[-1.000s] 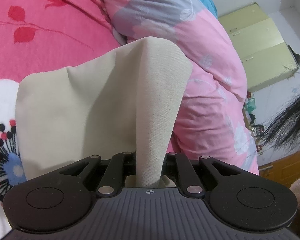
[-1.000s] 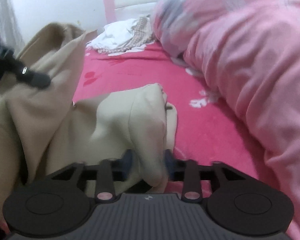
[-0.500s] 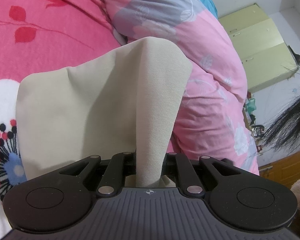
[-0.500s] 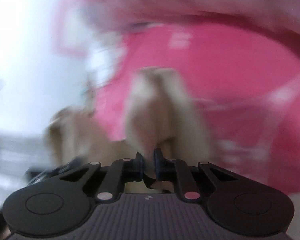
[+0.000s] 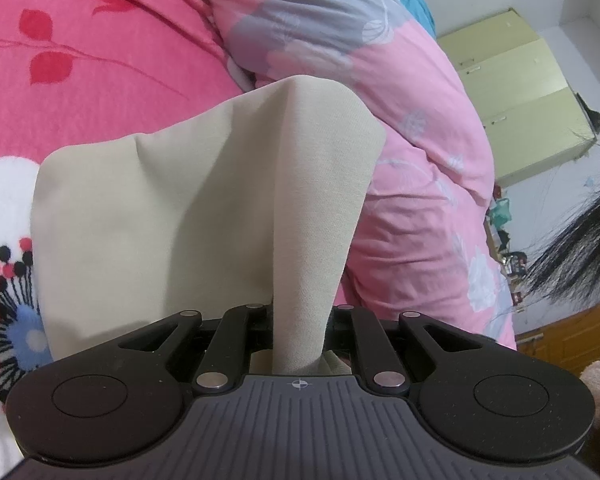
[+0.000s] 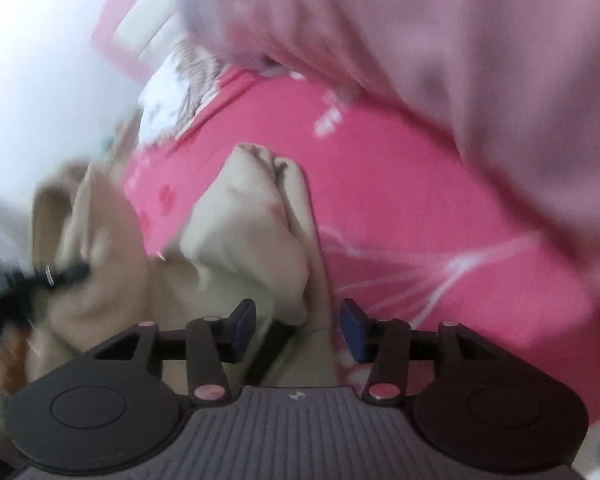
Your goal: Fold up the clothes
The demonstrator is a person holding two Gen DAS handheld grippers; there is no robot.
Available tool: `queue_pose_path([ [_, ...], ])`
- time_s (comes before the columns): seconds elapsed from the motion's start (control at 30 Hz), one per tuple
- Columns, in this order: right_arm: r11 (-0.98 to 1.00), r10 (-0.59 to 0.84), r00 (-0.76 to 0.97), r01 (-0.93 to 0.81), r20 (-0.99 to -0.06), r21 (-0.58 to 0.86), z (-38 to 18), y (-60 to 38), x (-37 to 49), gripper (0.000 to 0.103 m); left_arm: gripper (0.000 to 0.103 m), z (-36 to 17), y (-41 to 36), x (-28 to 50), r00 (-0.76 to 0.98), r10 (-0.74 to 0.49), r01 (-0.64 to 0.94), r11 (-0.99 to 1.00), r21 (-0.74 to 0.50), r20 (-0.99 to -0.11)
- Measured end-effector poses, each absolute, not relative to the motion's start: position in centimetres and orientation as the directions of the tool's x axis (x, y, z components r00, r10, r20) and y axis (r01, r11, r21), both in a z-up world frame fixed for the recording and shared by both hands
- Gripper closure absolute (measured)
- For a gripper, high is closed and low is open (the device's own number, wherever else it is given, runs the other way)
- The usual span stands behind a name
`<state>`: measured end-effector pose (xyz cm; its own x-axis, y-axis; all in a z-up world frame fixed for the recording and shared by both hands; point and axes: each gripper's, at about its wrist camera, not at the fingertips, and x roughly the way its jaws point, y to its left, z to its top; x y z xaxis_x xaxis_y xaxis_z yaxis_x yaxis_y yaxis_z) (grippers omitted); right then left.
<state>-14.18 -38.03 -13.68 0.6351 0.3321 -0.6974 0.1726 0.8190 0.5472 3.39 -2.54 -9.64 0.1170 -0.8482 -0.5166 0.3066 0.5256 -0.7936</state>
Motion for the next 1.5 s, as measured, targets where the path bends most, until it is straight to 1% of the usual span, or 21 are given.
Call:
queue_pose_path([
  [0.17, 0.976, 0.200, 0.732, -0.093, -0.651, 0.195, -10.7, -32.8, -13.6, 0.053, 0.093, -9.7, -2.7, 3.3, 0.116, -0.847, 0.307, 0.527, -0.792, -0.519],
  [0.3, 0.983, 0.158, 0.734, -0.182, -0.660, 0.033, -11.7, -30.0, -10.3, 0.054, 0.093, -9.6, -2.8, 3.2, 0.120, -0.844, 0.308, 0.532, -0.789, -0.522],
  [0.37, 0.981, 0.178, 0.713, -0.186, -0.678, 0.062, -12.7, -30.1, -8.6, 0.060, 0.093, -9.5, -2.7, 3.1, 0.125, -0.844, 0.307, 0.533, -0.788, -0.522],
  [0.4, 0.978, 0.192, 0.701, -0.195, -0.687, 0.075, -13.1, -30.1, -8.0, 0.074, 0.093, -9.5, -2.7, 3.1, 0.127, -0.844, 0.305, 0.533, -0.789, -0.522],
  [0.5, 0.974, 0.202, 0.699, -0.218, -0.686, 0.065, -13.2, -29.5, -7.4, 0.094, 0.093, -9.5, -2.7, 3.1, 0.130, -0.844, 0.301, 0.534, -0.790, -0.521],
  [0.57, 0.967, 0.246, 0.712, -0.228, -0.658, 0.115, -12.6, -29.4, -7.7, 0.094, 0.093, -9.5, -2.7, 3.2, 0.130, -0.844, 0.300, 0.534, -0.791, -0.520],
  [0.6, 0.958, 0.287, 0.696, -0.210, -0.658, 0.196, -12.6, -30.0, -7.5, 0.094, 0.093, -9.5, -2.6, 3.2, 0.129, -0.844, 0.299, 0.533, -0.791, -0.520],
  [0.73, 0.713, 0.523, 0.662, 0.005, -0.537, 0.701, -14.6, -35.4, -6.3, 0.094, 0.093, -9.6, -2.7, 3.3, 0.126, -0.845, 0.298, 0.531, -0.793, -0.519],
  [0.83, 0.719, 0.476, 0.675, 0.071, -0.564, 0.692, -15.0, -36.4, -6.2, 0.089, 0.093, -9.6, -2.8, 3.3, 0.124, -0.846, 0.299, 0.530, -0.794, -0.518],
  [0.87, 0.749, 0.458, 0.674, 0.060, -0.580, 0.660, -14.7, -36.0, -6.2, 0.079, 0.093, -9.6, -2.8, 3.3, 0.125, -0.846, 0.297, 0.530, -0.794, -0.518],
  [0.9, 0.773, 0.442, 0.675, 0.048, -0.591, 0.633, -14.5, -35.5, -6.3, 0.061, 0.093, -9.6, -2.8, 3.3, 0.125, -0.846, 0.296, 0.530, -0.794, -0.518],
  [0.97, 0.820, 0.405, 0.690, 0.016, -0.600, 0.572, -14.0, -34.5, -6.3, 0.051, 0.093, -9.5, -2.8, 3.3, 0.127, -0.845, 0.300, 0.532, -0.792, -0.519],
  [1.07, 0.918, 0.310, 0.692, -0.040, -0.652, 0.394, -13.8, -32.4, -6.0, 0.053, 0.093, -9.5, -2.9, 3.2, 0.128, -0.844, 0.301, 0.534, -0.791, -0.521],
  [1.13, 0.926, 0.309, 0.670, -0.050, -0.675, 0.374, -14.3, -32.1, -5.5, 0.075, 0.093, -9.5, -2.9, 3.2, 0.130, -0.844, 0.303, 0.534, -0.789, -0.521],
  [1.17, 0.907, 0.338, 0.663, -0.041, -0.668, 0.419, -14.4, -32.4, -5.4, 0.087, 0.093, -9.5, -2.9, 3.2, 0.130, -0.843, 0.303, 0.535, -0.789, -0.521],
  [1.2, 0.856, 0.409, 0.659, -0.039, -0.631, 0.515, -14.3, -33.1, -5.4, 0.092, 0.093, -9.5, -2.9, 3.2, 0.131, -0.843, 0.302, 0.535, -0.789, -0.522],
  [1.33, 0.549, 0.628, 0.669, -0.019, -0.398, 0.836, -14.6, -35.8, -5.6, 0.093, 0.093, -9.5, -2.8, 3.2, 0.131, -0.843, 0.302, 0.535, -0.789, -0.521],
  [1.37, 0.523, 0.630, 0.671, 0.008, -0.392, 0.852, -14.9, -36.2, -5.4, 0.093, 0.093, -9.5, -2.9, 3.3, 0.131, -0.843, 0.301, 0.535, -0.790, -0.521],
  [1.43, 0.652, 0.520, 0.650, 0.117, -0.554, 0.749, -15.7, -36.2, -4.9, 0.089, 0.093, -9.5, -2.9, 3.2, 0.129, -0.844, 0.300, 0.534, -0.791, -0.521],
  [1.47, 0.693, 0.477, 0.633, 0.157, -0.610, 0.704, -16.1, -36.3, -4.9, 0.085, 0.093, -9.5, -2.9, 3.2, 0.129, -0.844, 0.303, 0.533, -0.790, -0.521],
  [1.5, 0.688, 0.472, 0.630, 0.175, -0.617, 0.704, -16.3, -36.5, -5.0, 0.080, 0.093, -9.5, -2.9, 3.1, 0.130, -0.843, 0.306, 0.534, -0.788, -0.521],
])
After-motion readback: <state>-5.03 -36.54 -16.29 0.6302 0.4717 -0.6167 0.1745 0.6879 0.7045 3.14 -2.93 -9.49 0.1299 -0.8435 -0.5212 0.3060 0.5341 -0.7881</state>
